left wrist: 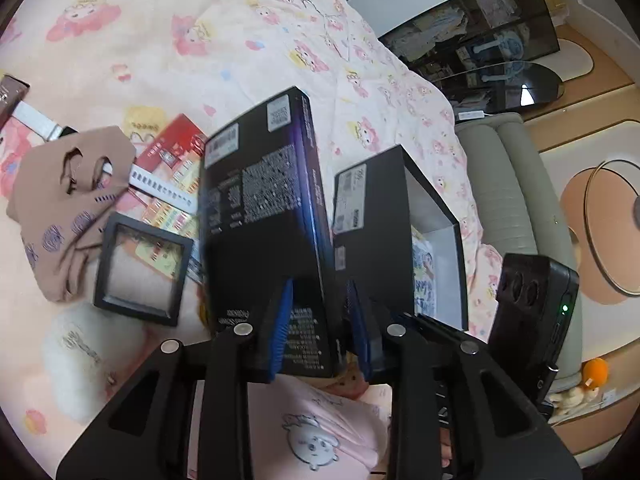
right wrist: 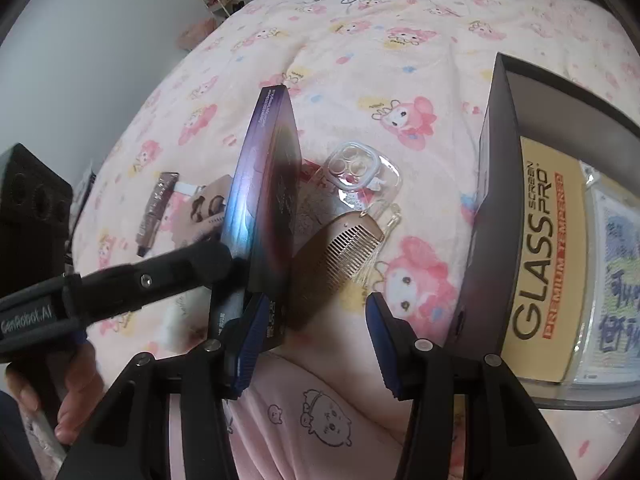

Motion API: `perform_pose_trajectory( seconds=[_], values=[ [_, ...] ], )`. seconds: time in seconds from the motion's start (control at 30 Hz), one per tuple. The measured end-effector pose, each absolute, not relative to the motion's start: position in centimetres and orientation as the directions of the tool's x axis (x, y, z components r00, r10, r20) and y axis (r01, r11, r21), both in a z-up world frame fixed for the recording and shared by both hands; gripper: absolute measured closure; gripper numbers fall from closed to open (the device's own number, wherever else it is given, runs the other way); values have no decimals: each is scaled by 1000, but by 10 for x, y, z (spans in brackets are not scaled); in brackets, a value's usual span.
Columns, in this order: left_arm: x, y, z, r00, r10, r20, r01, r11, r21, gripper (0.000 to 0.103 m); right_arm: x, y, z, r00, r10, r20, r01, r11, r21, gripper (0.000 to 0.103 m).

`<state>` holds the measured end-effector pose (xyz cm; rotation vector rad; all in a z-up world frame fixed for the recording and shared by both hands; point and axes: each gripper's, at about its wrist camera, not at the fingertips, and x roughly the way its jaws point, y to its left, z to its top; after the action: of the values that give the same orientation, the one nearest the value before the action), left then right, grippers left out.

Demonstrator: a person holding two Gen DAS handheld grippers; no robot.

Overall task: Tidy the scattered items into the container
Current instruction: 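Lift the Smart Devil box upright off the bed with the left tool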

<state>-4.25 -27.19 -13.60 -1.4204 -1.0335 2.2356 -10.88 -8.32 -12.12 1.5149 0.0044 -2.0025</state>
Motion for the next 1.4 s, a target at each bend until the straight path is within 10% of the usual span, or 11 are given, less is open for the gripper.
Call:
perform_pose_trajectory(
  seconds=[0.53, 1.03, 1.4],
  values=[
    [-31, -296, -158, -473, 565, -677, 202, -678, -707, 68, -111, -102, -123, -160, -465, -871, 504, -797, 333, 57],
    [-70, -263, -227, -135, 623, -770, 148, -756, -638, 61, -108, -101, -155, -119, -389, -913, 472, -832, 293, 57],
    [-39, -280, -199, -297, 674, -677, 150, -667, -730, 77, -104, -99, -143, -160, -421, -893, 488, -820, 299, 57]
  ],
)
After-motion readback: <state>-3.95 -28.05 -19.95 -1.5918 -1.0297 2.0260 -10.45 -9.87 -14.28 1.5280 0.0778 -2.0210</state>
